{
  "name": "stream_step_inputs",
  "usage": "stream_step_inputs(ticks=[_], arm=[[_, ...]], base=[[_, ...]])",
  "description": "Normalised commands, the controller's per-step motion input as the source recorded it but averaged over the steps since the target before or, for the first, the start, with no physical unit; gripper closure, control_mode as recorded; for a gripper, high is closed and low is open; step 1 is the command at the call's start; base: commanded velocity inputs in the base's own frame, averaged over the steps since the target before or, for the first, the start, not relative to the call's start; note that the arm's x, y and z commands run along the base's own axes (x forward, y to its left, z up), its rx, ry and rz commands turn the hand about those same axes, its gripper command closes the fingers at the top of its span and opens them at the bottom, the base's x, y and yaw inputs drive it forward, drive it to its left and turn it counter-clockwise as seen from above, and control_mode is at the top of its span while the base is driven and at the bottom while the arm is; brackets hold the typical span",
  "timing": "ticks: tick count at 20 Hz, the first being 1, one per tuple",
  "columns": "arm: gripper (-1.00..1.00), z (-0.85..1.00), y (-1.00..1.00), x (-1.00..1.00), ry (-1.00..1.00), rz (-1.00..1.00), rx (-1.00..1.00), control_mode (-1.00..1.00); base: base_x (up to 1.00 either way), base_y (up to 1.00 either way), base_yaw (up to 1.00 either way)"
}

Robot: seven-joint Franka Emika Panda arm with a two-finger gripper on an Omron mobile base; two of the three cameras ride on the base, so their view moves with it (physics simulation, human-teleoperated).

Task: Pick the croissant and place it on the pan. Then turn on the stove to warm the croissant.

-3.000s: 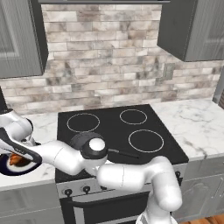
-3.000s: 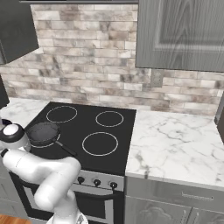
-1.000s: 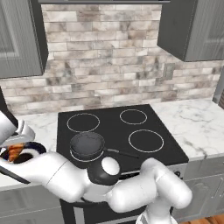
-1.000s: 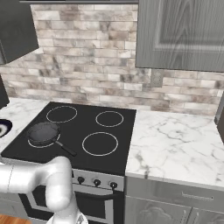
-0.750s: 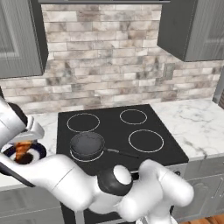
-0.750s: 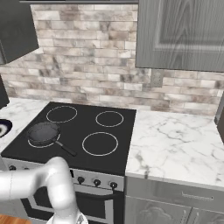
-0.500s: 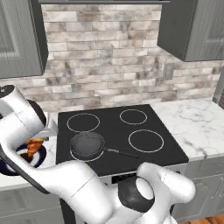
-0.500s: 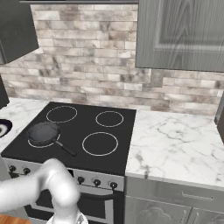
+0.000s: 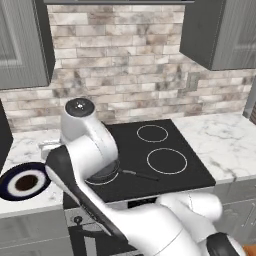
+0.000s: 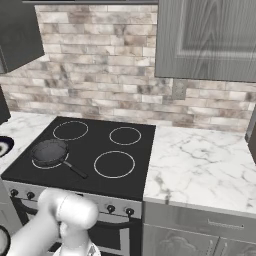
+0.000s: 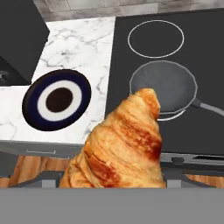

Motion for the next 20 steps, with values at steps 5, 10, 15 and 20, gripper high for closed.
stream_step_inputs(ticks=[5, 10, 15, 20], arm=[[1.0, 0.3, -0.73, -0.12, -0.08, 0.13, 0.21, -1.0], [1.0, 0.03, -0.07, 0.0, -0.02, 0.04, 0.04, -1.0], [1.0, 0.04, -0.28, 0.04, -0.03, 0.0, -0.02, -1.0], [1.0, 0.26, -0.54, 0.22, -0.09, -0.02, -0.04, -1.0]], base=[[0.0, 0.0, 0.0], [0.0, 0.0, 0.0], [0.0, 0.0, 0.0], [0.0, 0.0, 0.0]])
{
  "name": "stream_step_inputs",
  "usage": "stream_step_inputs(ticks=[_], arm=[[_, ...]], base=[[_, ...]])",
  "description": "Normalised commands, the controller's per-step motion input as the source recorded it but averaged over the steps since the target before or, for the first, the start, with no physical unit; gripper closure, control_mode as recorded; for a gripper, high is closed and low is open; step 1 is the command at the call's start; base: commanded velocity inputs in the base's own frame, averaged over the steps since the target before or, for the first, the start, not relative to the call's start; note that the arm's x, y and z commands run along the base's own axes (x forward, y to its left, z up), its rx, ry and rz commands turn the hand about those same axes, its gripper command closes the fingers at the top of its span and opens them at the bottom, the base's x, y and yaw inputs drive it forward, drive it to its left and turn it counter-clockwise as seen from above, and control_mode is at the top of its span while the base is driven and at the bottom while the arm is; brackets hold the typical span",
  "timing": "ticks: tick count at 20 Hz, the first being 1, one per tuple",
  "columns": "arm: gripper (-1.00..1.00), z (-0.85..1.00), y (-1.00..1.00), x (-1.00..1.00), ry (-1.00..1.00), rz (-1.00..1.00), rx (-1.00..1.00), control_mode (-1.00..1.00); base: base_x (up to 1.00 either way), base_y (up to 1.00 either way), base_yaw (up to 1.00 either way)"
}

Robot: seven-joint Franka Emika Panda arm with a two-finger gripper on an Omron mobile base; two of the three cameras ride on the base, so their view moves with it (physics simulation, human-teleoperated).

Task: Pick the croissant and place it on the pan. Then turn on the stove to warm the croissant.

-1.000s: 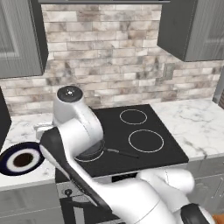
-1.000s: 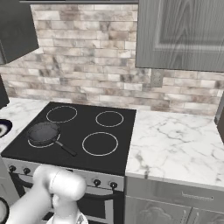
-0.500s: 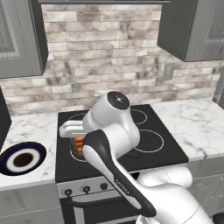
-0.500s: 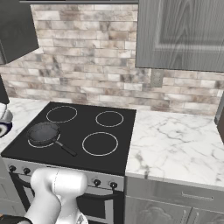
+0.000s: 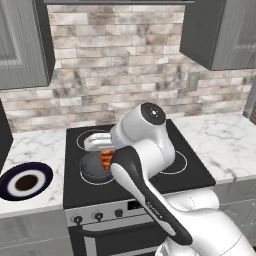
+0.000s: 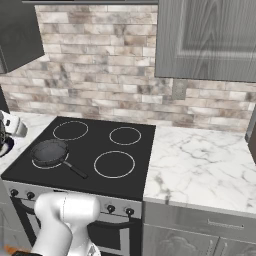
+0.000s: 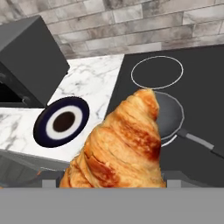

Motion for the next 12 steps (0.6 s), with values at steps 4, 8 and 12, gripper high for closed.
stream_step_inputs(ticks=[4, 8, 12], arm=[[1.0, 0.0, -0.1, 0.0, 0.0, 0.0, 0.0, -1.0], [1.0, 0.09, -0.74, -0.03, -0.07, 0.0, 0.0, -1.0], [1.0, 0.0, -0.46, 0.0, -0.05, 0.02, 0.0, -1.0]], base=[[0.0, 0.0, 0.0], [0.0, 0.0, 0.0], [0.0, 0.0, 0.0]])
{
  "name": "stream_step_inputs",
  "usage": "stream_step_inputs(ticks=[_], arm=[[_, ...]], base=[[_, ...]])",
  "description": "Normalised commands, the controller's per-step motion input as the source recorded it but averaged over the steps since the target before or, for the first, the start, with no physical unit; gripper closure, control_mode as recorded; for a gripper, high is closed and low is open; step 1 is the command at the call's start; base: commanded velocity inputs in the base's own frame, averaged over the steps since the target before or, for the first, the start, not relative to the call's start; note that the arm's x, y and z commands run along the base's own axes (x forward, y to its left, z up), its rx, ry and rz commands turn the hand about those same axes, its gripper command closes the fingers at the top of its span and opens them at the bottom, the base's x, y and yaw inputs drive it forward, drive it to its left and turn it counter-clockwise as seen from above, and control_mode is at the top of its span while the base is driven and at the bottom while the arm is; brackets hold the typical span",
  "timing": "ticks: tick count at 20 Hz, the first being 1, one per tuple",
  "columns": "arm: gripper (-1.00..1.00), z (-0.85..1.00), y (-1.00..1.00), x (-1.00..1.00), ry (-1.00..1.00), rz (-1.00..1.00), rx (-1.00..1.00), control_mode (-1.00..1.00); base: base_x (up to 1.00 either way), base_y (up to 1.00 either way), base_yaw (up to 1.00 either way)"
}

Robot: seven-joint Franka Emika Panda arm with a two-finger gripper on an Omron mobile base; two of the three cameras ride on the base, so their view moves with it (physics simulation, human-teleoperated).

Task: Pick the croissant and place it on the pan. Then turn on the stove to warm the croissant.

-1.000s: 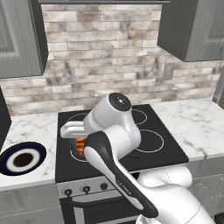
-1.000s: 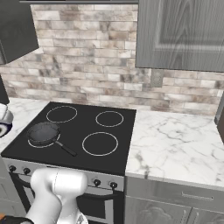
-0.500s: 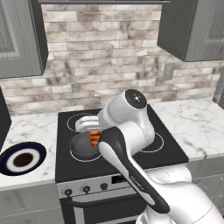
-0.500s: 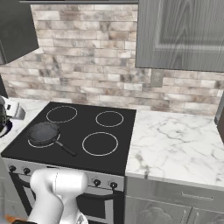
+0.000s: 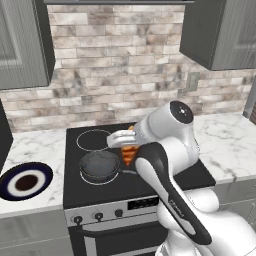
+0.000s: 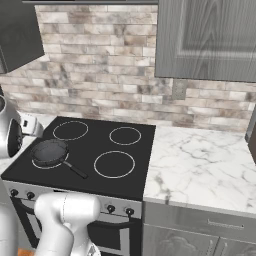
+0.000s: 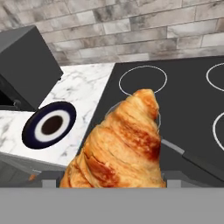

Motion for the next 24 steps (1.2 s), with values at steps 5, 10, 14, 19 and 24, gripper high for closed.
stream_step_inputs(ticks=[5, 10, 14, 19, 24], arm=[[1.0, 0.0, -0.04, 0.05, -0.02, 0.0, -0.03, -1.0], [1.0, 0.0, -0.01, 0.11, -0.03, 0.0, -0.04, -1.0], [1.0, 0.0, -0.02, 0.07, 0.0, 0.0, 0.0, -1.0], [1.0, -0.01, -0.02, 0.44, 0.0, 0.0, -0.06, -1.0], [1.0, -0.19, 0.0, 0.7, 0.0, 0.0, -0.1, -1.0]], base=[[0.0, 0.0, 0.0], [0.0, 0.0, 0.0], [0.0, 0.0, 0.0], [0.0, 0.0, 0.0], [0.0, 0.0, 0.0]])
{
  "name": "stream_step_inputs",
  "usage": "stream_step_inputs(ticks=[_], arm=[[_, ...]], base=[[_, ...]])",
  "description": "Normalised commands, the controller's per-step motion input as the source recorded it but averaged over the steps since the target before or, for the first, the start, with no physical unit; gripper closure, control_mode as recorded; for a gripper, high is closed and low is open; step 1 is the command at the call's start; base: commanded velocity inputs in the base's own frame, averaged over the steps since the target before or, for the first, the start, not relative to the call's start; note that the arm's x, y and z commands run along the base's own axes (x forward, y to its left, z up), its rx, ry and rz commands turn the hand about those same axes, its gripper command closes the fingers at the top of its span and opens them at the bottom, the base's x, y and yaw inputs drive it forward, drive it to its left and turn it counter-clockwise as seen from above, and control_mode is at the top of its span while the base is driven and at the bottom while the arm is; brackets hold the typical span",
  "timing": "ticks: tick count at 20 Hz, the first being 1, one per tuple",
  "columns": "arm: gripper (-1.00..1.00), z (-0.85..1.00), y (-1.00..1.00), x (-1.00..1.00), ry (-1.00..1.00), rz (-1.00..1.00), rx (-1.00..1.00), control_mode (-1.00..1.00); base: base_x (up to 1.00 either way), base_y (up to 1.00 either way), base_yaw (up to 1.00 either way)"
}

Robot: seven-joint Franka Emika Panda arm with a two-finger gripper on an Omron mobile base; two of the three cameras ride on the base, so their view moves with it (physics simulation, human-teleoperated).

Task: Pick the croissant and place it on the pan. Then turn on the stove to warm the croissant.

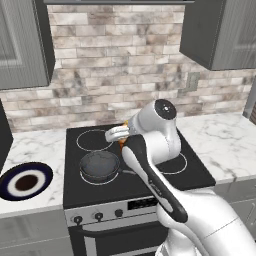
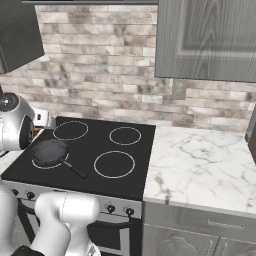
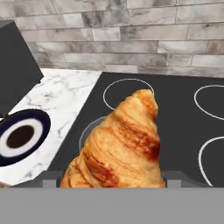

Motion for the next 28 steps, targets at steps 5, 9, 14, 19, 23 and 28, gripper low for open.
stream_step_inputs(ticks=[5, 9, 14, 19, 23, 28], arm=[[1.0, -0.4, 0.0, 0.64, 0.01, 0.0, -0.11, -1.0], [1.0, -0.59, 0.06, 0.35, 0.05, 0.0, -0.12, -1.0], [1.0, -0.62, 0.19, 0.11, 0.1, 0.0, -0.1, -1.0], [1.0, -0.03, 0.03, 0.02, 0.0, 0.0, 0.0, -1.0], [1.0, -0.01, 0.03, 0.03, 0.0, 0.0, 0.0, -1.0], [1.0, -0.28, 0.01, 0.19, 0.07, 0.0, 0.0, -1.0]], base=[[0.0, 0.0, 0.0], [0.0, 0.0, 0.0], [0.0, 0.0, 0.0], [0.0, 0.0, 0.0], [0.0, 0.0, 0.0], [0.0, 0.0, 0.0]])
